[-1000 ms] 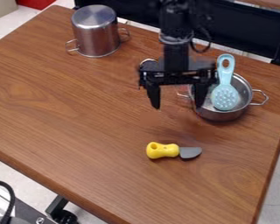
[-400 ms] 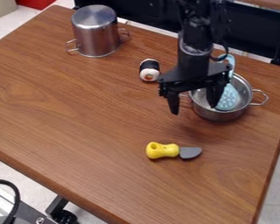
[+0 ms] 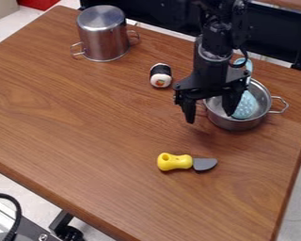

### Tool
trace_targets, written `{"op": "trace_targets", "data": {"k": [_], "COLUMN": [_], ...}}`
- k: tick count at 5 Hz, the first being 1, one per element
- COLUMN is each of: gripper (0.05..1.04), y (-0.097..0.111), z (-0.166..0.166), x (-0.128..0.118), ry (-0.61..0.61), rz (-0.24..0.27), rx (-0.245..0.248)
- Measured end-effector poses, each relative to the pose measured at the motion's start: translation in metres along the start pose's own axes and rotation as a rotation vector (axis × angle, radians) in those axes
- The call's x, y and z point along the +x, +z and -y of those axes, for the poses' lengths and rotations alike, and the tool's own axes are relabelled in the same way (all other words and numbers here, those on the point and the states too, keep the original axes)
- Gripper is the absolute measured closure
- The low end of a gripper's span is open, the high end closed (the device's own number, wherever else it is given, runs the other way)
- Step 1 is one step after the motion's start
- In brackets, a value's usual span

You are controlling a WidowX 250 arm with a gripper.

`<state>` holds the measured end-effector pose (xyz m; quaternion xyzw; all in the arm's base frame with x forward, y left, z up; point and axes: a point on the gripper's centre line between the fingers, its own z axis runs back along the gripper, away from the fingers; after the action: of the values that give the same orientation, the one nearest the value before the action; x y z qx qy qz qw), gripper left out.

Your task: Moved the silver pot to the middle bottom of the table

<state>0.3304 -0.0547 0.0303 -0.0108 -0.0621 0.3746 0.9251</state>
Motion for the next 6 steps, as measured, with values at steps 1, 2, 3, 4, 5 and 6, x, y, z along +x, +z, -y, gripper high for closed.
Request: {"op": "trace_targets", "data": {"k": [1,2,3,4,5,6], "gripper": [0.083,0.127,0.309,0.606,0.854,0.99], "y": [-0.009,-0.012,-0.016,-0.014,-0.019,-0.019], "z": [0.002,0.004,0.005,0.007,0.009,0.01], "x": [0.001,0.002,0.003,0.008,0.01,0.011], "ry": [0.0,0.007,0.01,0.011,0.002,-0.004], "rz": [-0.018,-0.022,-0.034,-0.033,-0.04,-0.046], "rx": [0.037,0.046,0.063,0.056,0.066,0.061]}}
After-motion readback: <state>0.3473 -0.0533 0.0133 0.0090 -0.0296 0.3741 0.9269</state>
